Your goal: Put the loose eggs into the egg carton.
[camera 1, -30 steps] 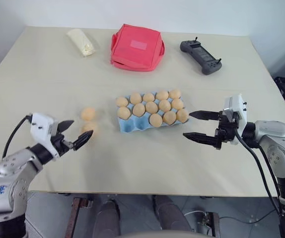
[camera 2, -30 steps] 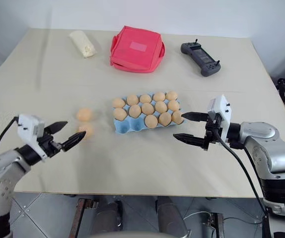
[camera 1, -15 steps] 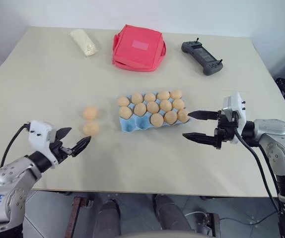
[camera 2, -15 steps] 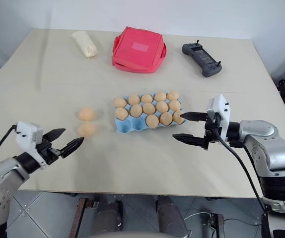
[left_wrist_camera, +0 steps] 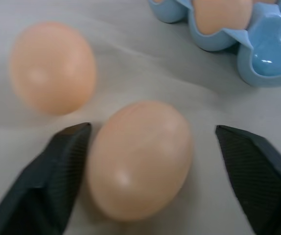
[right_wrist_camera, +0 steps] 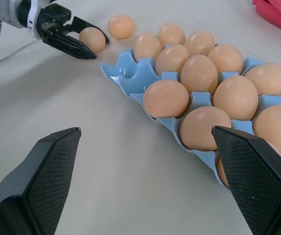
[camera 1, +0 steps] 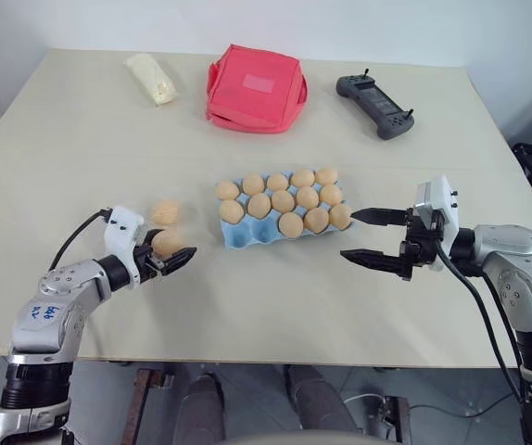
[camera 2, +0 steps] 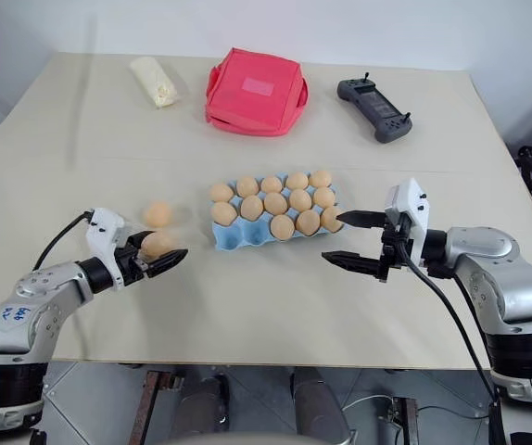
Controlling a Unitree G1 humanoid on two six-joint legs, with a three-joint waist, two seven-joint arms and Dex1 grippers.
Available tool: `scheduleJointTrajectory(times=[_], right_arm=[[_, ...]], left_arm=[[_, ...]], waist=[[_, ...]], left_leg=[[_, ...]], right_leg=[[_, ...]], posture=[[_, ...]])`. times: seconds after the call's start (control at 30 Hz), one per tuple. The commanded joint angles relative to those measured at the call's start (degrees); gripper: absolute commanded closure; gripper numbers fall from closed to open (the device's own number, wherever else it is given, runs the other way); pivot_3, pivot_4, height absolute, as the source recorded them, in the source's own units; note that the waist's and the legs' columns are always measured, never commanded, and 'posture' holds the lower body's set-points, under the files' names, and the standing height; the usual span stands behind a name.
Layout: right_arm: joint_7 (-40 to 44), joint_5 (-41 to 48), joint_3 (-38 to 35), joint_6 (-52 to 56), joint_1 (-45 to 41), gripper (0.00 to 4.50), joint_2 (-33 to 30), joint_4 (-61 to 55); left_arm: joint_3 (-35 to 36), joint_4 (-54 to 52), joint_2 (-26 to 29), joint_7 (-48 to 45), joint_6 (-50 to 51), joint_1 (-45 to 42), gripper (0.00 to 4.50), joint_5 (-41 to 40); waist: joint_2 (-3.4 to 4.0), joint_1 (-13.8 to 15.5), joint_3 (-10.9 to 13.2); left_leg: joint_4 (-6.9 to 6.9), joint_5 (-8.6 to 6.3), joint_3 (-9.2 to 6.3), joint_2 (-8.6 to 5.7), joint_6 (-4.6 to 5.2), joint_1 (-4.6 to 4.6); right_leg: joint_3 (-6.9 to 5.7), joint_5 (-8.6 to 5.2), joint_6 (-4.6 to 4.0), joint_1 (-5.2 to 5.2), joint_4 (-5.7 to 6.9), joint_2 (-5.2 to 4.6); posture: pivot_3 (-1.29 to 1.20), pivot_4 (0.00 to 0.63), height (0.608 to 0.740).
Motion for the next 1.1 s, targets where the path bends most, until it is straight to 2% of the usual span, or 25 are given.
scheduleJointTrajectory(times=[0.03, 0.13, 0.2, 0.43, 0.6, 0.83, 1.1], right_arm=[[-0.21, 1.02, -1.50, 0.06, 0.09, 0.00, -0.58, -2.13], [-0.42, 1.21, -1.82, 0.25, 0.52, 0.00, -0.82, -2.71], [-0.66, 1.38, -2.37, 0.39, 1.14, 0.00, -1.13, -3.29], [-1.71, 1.86, -3.54, 0.65, 2.60, 0.00, -1.56, -4.64], [-3.95, 2.10, -4.41, 0.83, 4.30, 0.00, -0.47, -6.57], [-7.01, 2.58, -5.33, 0.84, 6.49, 0.00, 0.22, -8.83], [-9.34, 3.70, -6.54, 1.00, 9.28, 0.00, 0.16, -11.19]], left_arm=[[-1.54, -0.09, 0.30, -1.45, -0.71, -0.55, 1.53, 0.62], [-1.03, -1.97, 0.25, -1.56, 0.12, -0.77, 2.53, -0.43], [-0.91, -4.85, 1.15, -2.69, 1.41, -0.96, 2.76, -1.80], [-2.04, -6.82, 0.47, -4.12, 2.08, -8.66, 2.77, -3.31], [-9.96, 0.55, -5.75, -8.36, -2.57, -19.92, 2.77, -1.61], [-17.55, 9.34, -9.59, -13.78, -6.49, -25.00, 2.77, 1.87], [-18.25, 14.49, -10.60, -15.67, -9.10, -28.00, 2.77, 4.09]], waist=[[0.00, -0.02, 0.00], [0.00, 0.01, 0.00], [0.00, 0.06, 0.00], [0.00, 0.21, 0.00], [0.00, 0.71, 0.00], [0.01, -0.05, -0.01], [0.01, 0.42, 0.00]], left_leg=[[0.00, 0.00, 0.00, 0.00, 0.00, 0.00], [0.00, 0.00, 0.02, 0.00, 0.00, 0.00], [-0.01, 0.00, 0.01, 0.00, 0.00, 0.00], [0.04, 0.01, -0.01, -0.01, 0.01, -0.01], [0.19, 0.01, -0.02, -0.04, 0.02, -0.02], [0.07, -0.03, -0.01, 0.00, 0.06, -0.02], [0.18, -0.03, -0.01, -0.02, 0.07, -0.03]], right_leg=[[0.01, 0.00, 0.00, 0.01, 0.00, 0.00], [0.02, 0.01, 0.01, 0.01, -0.01, 0.00], [0.01, 0.02, 0.04, 0.00, 0.00, 0.00], [0.00, 0.06, 0.13, 0.02, 0.01, 0.00], [0.01, 0.08, 0.16, 0.12, -0.01, -0.01], [0.05, 0.11, 0.22, 0.02, 0.03, 0.07], [0.10, 0.13, 0.26, 0.09, 0.02, 0.06]], posture=[[0.00, 0.150, 0.740], [0.00, 0.150, 0.740], [0.00, 0.150, 0.740], [0.00, 0.150, 0.740], [0.00, 0.150, 0.740], [0.00, 0.150, 0.740], [0.00, 0.150, 0.740]])
